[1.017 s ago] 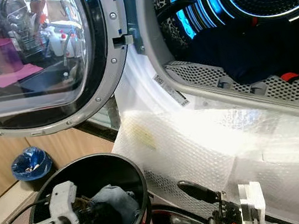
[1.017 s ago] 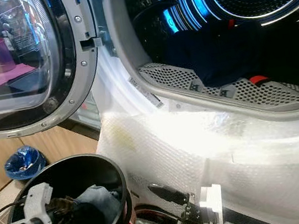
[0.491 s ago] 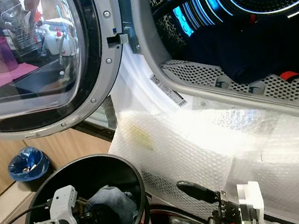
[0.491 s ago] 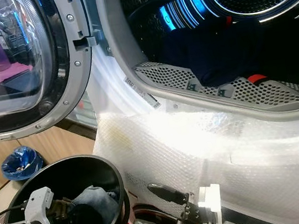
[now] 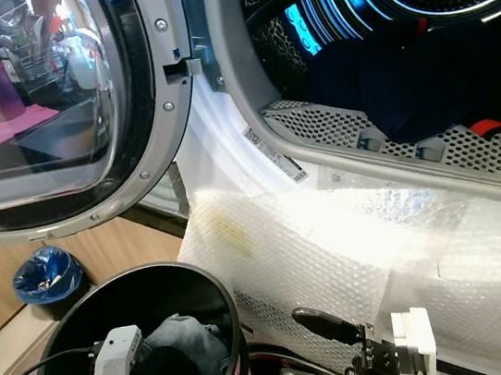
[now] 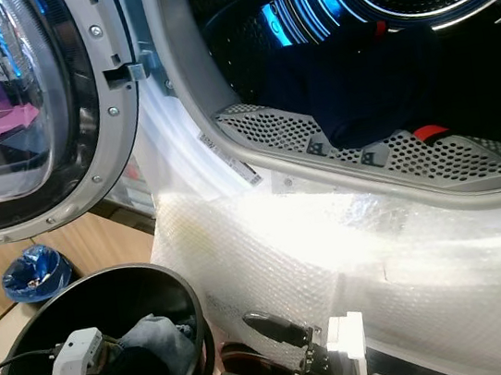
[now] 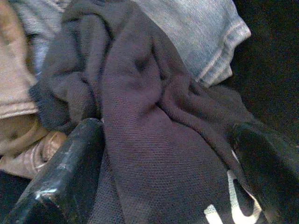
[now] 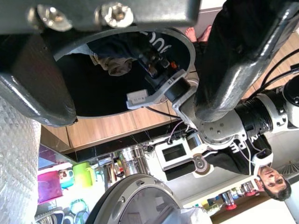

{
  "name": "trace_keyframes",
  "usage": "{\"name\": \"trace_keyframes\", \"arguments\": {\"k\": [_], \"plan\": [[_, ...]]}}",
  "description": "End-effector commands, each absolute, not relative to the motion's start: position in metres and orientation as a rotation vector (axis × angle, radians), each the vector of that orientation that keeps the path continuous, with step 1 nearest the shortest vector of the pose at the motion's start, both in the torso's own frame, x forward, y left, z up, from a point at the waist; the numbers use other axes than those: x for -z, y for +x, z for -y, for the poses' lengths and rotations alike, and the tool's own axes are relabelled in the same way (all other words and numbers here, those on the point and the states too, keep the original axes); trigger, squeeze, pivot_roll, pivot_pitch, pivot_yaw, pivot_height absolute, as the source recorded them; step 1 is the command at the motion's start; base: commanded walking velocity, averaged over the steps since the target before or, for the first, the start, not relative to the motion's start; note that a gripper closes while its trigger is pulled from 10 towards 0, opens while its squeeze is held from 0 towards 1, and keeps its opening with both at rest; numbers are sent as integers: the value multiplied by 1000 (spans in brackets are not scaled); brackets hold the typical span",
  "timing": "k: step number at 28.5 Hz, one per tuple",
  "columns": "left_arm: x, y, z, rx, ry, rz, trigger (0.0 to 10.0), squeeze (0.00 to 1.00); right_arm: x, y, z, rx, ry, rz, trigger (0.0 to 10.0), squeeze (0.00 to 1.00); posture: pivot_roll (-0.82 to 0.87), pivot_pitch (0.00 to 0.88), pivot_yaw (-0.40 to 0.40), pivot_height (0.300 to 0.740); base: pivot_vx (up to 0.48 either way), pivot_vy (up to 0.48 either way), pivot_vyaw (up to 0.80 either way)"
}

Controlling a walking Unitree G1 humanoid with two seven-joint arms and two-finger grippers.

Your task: Clothes washing

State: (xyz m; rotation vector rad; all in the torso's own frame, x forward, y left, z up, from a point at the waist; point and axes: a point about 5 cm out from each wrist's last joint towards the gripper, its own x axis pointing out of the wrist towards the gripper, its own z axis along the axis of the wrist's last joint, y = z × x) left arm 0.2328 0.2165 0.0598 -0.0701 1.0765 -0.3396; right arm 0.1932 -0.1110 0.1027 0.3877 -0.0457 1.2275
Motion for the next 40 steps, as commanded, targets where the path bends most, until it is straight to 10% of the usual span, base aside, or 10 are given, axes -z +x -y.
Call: {"name": "trace_keyframes", "arguments": {"k": [1, 7, 8, 10, 11, 12, 40], "plan": [[-54, 229, -211, 398, -58, -1108, 10000, 0, -100, 191, 109, -1233, 382, 35, 10000, 0, -3, 14, 35, 740, 0, 0, 0], [-45, 229, -204, 439, -9, -1124, 10000, 0, -99, 189, 105, -1236, 388, 35, 10000, 0, -10, 8, 40, 740, 0, 0, 0], [-40, 225, -200, 473, -13, -1141, 7765, 0, -98, 188, 104, -1237, 387, 32, 10000, 0, -12, 9, 43, 740, 0, 0, 0], [-38, 224, -199, 478, -13, -1146, 7765, 0, -98, 188, 104, -1238, 386, 31, 10000, 0, -12, 9, 43, 740, 0, 0, 0], [-37, 223, -198, 479, -18, -1148, 2863, 0, -98, 188, 104, -1239, 385, 31, 10000, 0, -16, 11, 43, 740, 0, 0, 0], [-36, 222, -196, 489, -33, -1149, 0, 0, -98, 188, 104, -1237, 382, 31, 10000, 0, -17, 18, 44, 740, 0, 0, 0], [-28, 208, -192, 406, -182, -1127, 0, 0, -97, 188, 102, -1256, 373, 20, 10000, 0, -6, 3, 28, 740, 0, 0, 0]]}}
